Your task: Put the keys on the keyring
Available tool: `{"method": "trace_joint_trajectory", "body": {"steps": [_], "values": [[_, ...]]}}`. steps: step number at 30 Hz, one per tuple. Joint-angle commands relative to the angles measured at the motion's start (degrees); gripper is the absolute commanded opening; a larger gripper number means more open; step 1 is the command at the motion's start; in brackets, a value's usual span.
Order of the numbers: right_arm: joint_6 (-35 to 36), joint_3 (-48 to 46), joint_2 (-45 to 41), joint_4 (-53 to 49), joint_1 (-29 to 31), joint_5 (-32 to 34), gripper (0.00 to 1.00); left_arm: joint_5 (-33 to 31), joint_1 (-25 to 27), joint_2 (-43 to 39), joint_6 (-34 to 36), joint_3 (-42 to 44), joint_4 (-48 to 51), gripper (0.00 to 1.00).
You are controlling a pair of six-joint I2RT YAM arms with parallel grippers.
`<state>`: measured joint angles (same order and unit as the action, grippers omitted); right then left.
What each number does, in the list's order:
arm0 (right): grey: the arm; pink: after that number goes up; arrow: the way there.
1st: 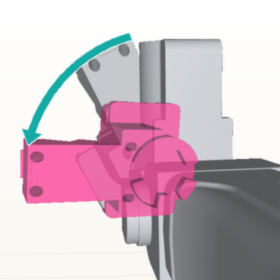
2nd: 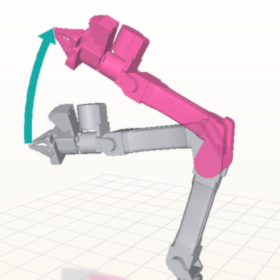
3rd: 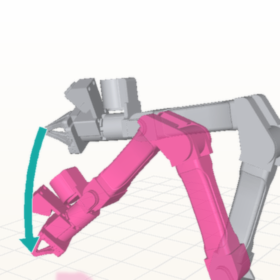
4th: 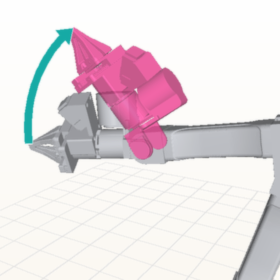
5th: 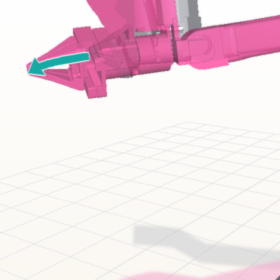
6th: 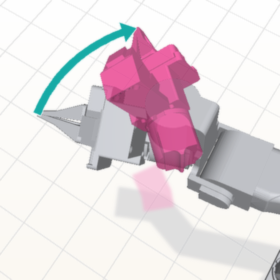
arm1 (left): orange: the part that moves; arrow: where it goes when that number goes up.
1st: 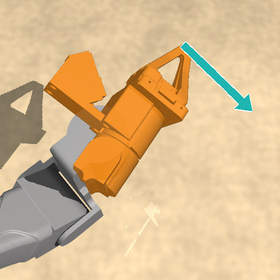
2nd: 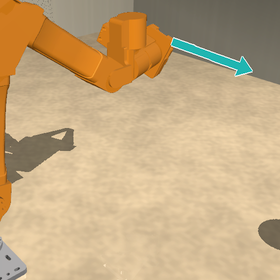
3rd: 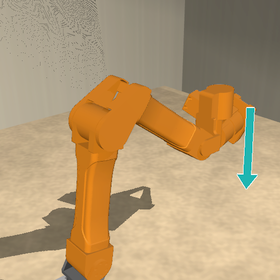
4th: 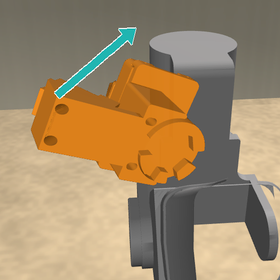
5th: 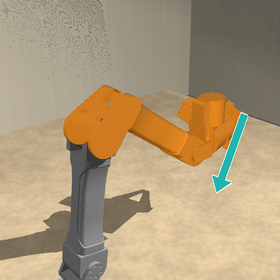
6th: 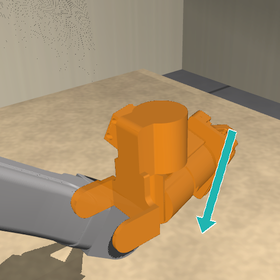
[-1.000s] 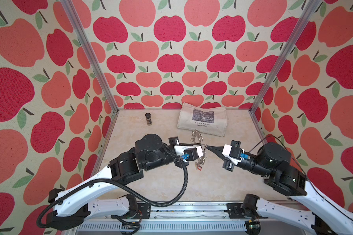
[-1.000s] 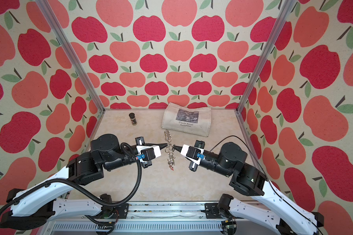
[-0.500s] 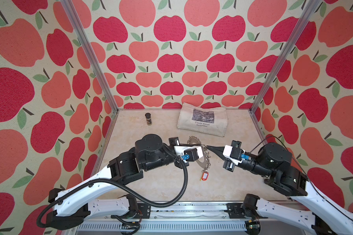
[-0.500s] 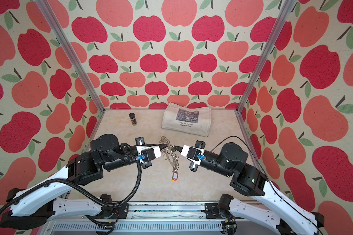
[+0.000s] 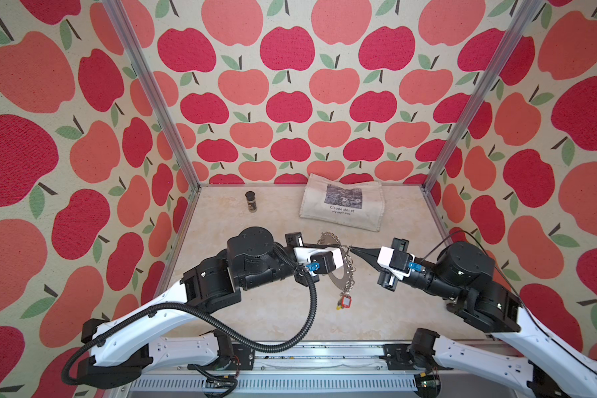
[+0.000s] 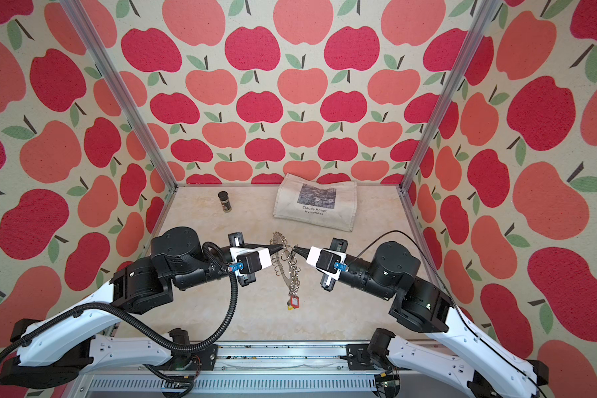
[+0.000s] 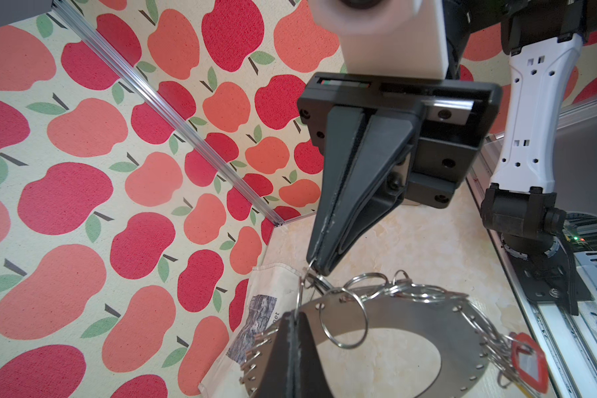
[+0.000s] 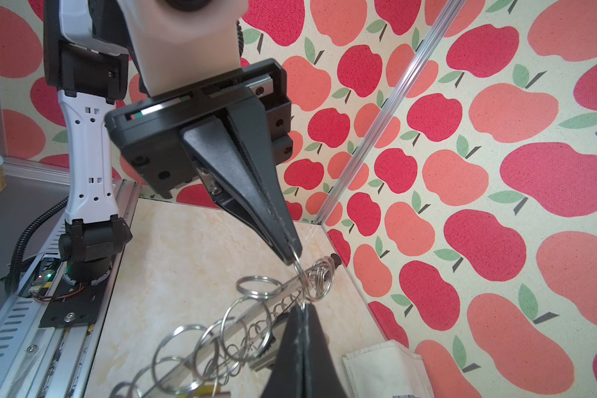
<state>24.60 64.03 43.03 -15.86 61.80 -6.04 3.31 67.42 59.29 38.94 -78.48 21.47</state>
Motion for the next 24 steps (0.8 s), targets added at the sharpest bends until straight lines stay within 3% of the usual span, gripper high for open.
{"method": "trace_joint_trajectory", "body": {"steps": [1,24], "values": [[1.10,1.13,-0.14,2.44,-0.37,0.42,0.00,0.73,0.52,-0.23,-0.18,-2.38,-0.42,0.00],[1.42,2.70,1.01,2.68,-0.36,-2.02,0.00,0.65,0.69,0.30,-0.07,-2.91,1.09,0.00]]}}
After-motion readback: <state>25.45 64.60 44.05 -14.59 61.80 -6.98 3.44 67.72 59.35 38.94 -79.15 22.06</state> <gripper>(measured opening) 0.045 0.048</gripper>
